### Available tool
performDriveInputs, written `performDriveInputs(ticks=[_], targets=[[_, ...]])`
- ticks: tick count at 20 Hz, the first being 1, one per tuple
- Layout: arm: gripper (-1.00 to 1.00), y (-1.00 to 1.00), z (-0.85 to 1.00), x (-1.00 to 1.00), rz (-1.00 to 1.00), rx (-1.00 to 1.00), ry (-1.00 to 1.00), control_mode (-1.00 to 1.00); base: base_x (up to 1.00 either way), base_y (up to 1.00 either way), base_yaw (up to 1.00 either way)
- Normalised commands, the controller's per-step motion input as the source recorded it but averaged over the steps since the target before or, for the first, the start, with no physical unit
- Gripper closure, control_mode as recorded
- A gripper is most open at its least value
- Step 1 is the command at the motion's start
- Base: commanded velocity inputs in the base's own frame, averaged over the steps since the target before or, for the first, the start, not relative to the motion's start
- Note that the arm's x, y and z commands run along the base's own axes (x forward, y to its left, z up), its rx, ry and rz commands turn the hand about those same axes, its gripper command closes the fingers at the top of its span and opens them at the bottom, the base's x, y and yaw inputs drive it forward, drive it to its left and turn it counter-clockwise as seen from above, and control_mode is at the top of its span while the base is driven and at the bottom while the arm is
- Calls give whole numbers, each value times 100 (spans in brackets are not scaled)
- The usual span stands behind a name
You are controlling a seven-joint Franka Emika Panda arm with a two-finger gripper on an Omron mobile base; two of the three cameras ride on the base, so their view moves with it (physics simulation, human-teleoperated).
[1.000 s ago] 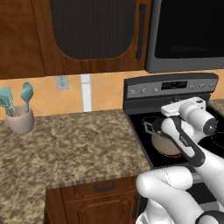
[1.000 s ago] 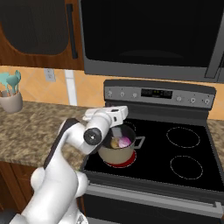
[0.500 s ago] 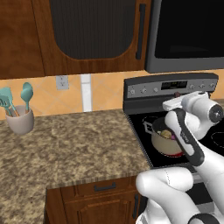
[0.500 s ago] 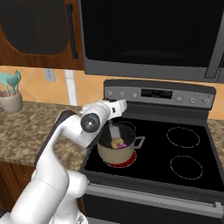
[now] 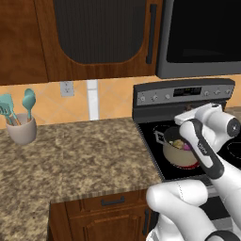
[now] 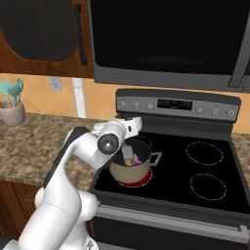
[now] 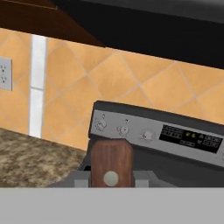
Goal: Put the onion and onion in the pot. Retrieve the spatula and lightly stir the vegetables in the pot.
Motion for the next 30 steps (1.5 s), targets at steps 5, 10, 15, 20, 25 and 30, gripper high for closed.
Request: performDriveInputs(ticks=[5, 10, 15, 20, 25, 30], targets=[[100, 0, -48, 3, 6, 0, -2, -100, 0, 0, 0], [100, 0, -15, 22, 12, 0, -13, -100, 0, 0, 0], [100, -6, -4, 43, 22, -1, -11, -100, 0, 0, 0], [100, -34, -21, 3, 5, -8, 3, -100, 0, 0, 0], [100, -30, 0, -28, 0, -2, 15, -100, 0, 0, 0], [100, -32, 11, -6, 0, -2, 14, -100, 0, 0, 0]])
